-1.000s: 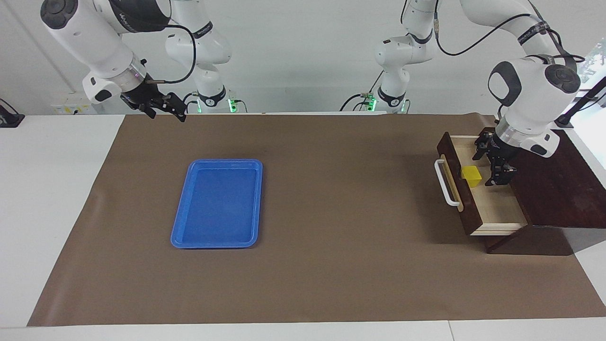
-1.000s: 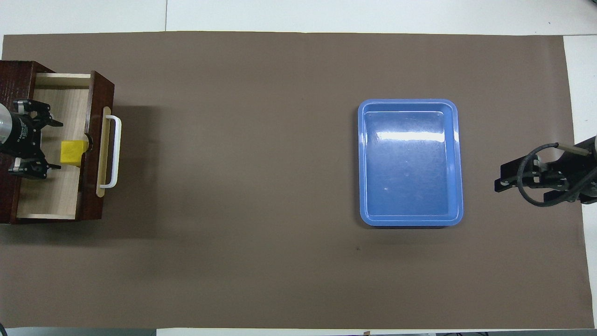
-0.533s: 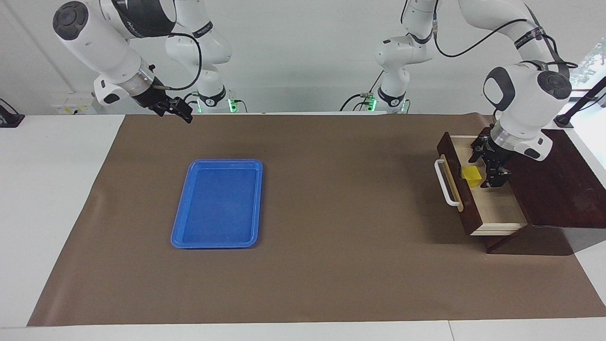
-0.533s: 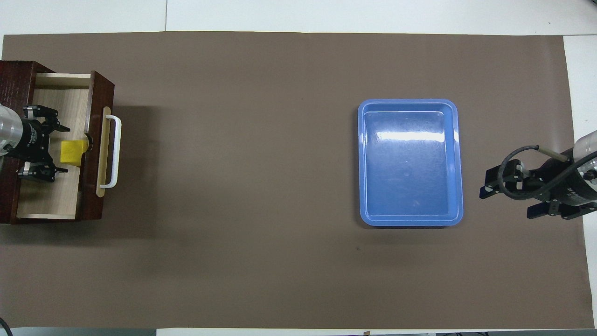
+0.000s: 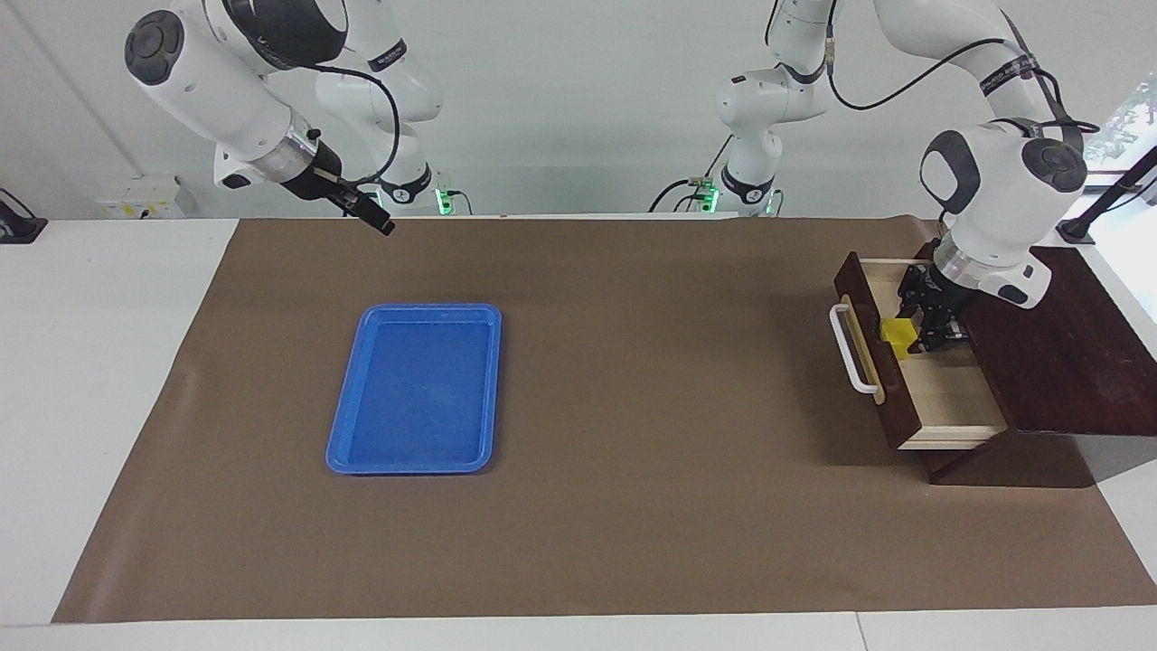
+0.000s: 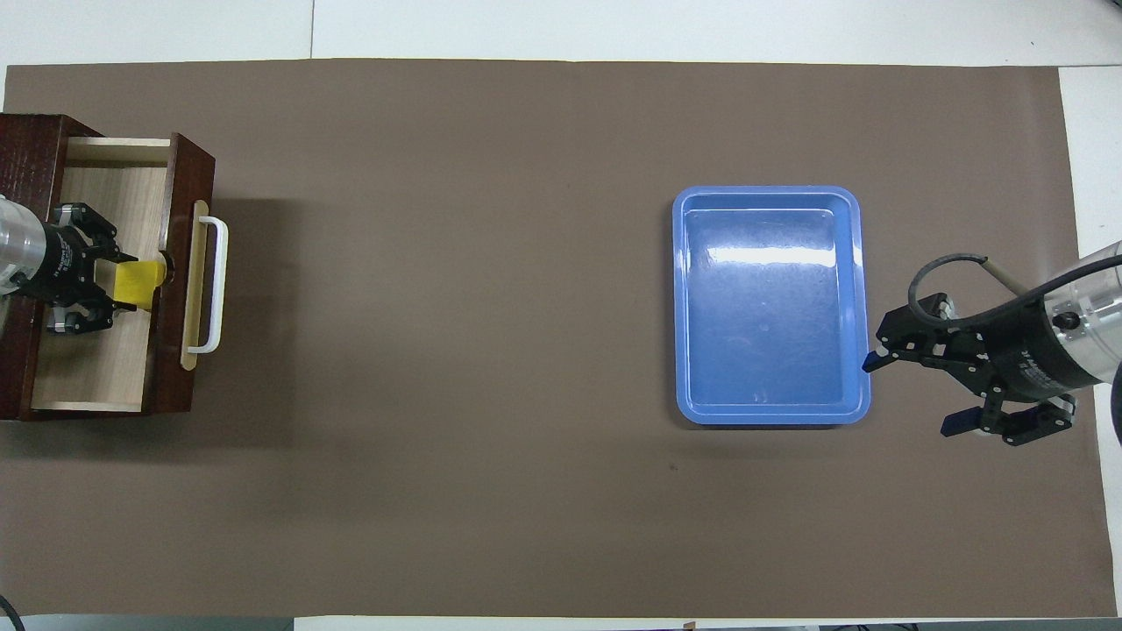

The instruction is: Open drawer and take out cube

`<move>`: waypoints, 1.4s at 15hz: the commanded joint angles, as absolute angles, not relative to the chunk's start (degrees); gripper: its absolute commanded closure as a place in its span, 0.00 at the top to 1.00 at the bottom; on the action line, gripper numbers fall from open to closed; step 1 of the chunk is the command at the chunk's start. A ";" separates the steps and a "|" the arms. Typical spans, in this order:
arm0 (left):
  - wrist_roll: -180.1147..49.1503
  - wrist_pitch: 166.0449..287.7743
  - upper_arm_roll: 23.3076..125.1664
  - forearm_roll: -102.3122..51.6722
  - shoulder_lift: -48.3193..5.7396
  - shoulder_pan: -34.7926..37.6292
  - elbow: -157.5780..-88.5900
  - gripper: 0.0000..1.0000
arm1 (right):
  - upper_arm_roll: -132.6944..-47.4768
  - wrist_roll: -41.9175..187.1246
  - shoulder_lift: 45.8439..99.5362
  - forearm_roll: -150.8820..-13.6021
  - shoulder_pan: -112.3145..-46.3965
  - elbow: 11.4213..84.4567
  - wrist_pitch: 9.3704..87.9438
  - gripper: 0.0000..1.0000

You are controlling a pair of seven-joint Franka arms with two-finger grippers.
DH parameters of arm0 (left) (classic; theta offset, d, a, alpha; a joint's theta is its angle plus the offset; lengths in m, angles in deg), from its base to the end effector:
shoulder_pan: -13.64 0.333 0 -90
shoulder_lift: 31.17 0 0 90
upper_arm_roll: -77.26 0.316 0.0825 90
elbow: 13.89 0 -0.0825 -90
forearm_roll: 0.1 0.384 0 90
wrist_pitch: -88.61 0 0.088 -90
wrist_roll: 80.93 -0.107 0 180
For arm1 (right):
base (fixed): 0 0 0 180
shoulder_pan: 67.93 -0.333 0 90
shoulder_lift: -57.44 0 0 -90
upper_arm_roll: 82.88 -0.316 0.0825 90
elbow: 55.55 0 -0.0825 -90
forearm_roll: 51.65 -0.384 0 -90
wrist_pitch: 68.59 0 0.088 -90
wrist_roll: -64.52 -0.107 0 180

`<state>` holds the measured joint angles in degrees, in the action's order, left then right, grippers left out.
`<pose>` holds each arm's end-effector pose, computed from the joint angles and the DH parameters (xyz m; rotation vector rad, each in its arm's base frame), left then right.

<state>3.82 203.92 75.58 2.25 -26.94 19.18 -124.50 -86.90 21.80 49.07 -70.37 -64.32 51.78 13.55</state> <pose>0.5761 0.0416 0.4494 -2.2515 -2.1599 -0.0452 0.4818 0.0433 0.5570 -2.7003 1.0535 0.5705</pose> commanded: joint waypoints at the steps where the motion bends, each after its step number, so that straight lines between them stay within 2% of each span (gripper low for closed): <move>1: 3.89 204.72 75.59 1.40 -28.36 18.91 -125.95 0.00 | -87.02 15.49 49.26 -73.53 -66.43 53.26 16.13 1.00; 4: 3.54 202.53 75.59 1.49 -27.84 19.00 -123.06 0.00 | -87.02 6.80 51.63 -78.62 -68.71 53.43 20.96 1.00; 7: 1.96 195.25 75.59 1.49 -25.82 18.91 -114.64 0.00 | -87.02 -0.41 53.91 -84.07 -69.86 53.43 26.23 1.00; 9: 2.22 189.11 75.25 1.57 -24.50 18.73 -108.05 0.00 | -87.02 -6.20 55.49 -87.24 -72.93 53.43 30.97 1.00; 11: 2.74 183.48 75.24 2.18 -24.06 15.24 -103.47 0.00 | -87.02 -12.89 57.25 -90.14 -76.26 53.43 37.11 1.00; 14: 7.03 178.88 75.33 2.10 -23.97 9.95 -100.73 0.00 | -87.02 -18.78 59.89 -93.65 -81.19 53.35 44.94 1.00; 21: 26.01 181.69 75.16 1.40 -23.79 -2.43 -101.07 0.00 | -87.02 -29.86 64.82 -103.14 -93.32 53.35 64.71 1.00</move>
